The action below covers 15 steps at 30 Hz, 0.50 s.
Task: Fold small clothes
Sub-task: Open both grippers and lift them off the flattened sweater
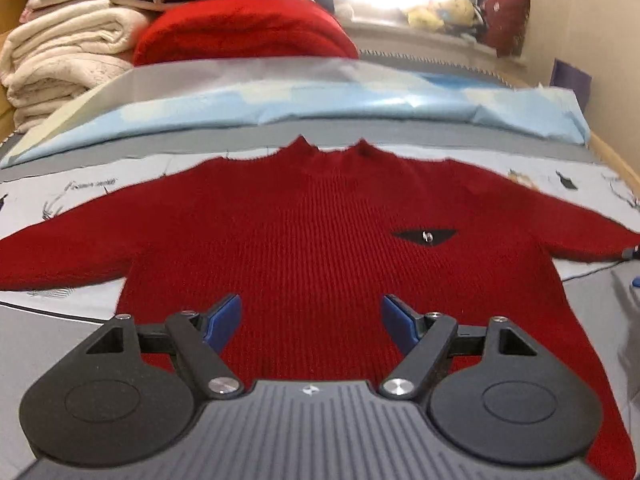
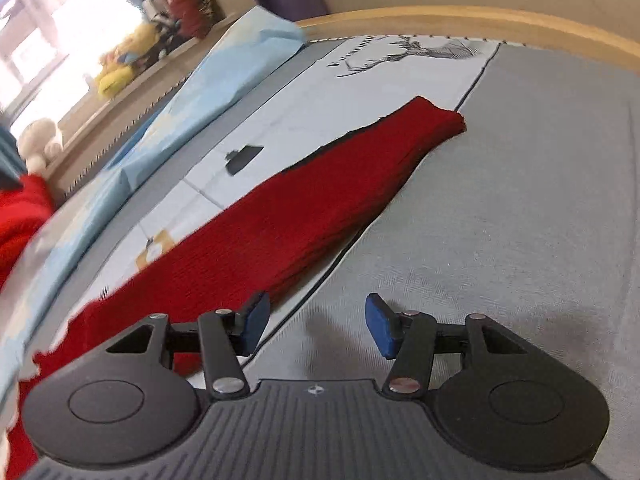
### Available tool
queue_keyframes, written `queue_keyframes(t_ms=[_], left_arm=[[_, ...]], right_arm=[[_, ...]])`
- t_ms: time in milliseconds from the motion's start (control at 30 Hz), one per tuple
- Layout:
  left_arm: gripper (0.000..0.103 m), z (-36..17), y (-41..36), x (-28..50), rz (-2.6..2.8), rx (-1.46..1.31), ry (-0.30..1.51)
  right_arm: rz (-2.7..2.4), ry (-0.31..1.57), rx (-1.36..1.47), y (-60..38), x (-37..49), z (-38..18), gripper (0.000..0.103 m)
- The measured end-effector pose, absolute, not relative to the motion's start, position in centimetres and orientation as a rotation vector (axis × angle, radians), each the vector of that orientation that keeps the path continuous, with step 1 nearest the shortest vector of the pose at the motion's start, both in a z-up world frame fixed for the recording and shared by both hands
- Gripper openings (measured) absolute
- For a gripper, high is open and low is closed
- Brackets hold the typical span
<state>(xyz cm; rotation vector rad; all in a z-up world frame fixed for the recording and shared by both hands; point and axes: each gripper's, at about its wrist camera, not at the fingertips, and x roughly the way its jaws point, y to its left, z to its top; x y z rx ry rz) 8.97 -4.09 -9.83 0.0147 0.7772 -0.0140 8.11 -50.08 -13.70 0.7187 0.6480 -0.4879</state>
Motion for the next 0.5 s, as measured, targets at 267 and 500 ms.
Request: queue_keyframes(t_ms=[267,500], left_arm=[[0.081,-11.5,-4.1,10.0,-0.039,0.021,0.853],[0.081,-12.5,-3.6,11.0,-0.029,0.018,0.888]], right_arm=[[-0.508,0.663,0.782,-50.9,9.4,-15.0,0.056],[-0.490,0.623,0.837,-51.4,10.5,-15.6,0.047]])
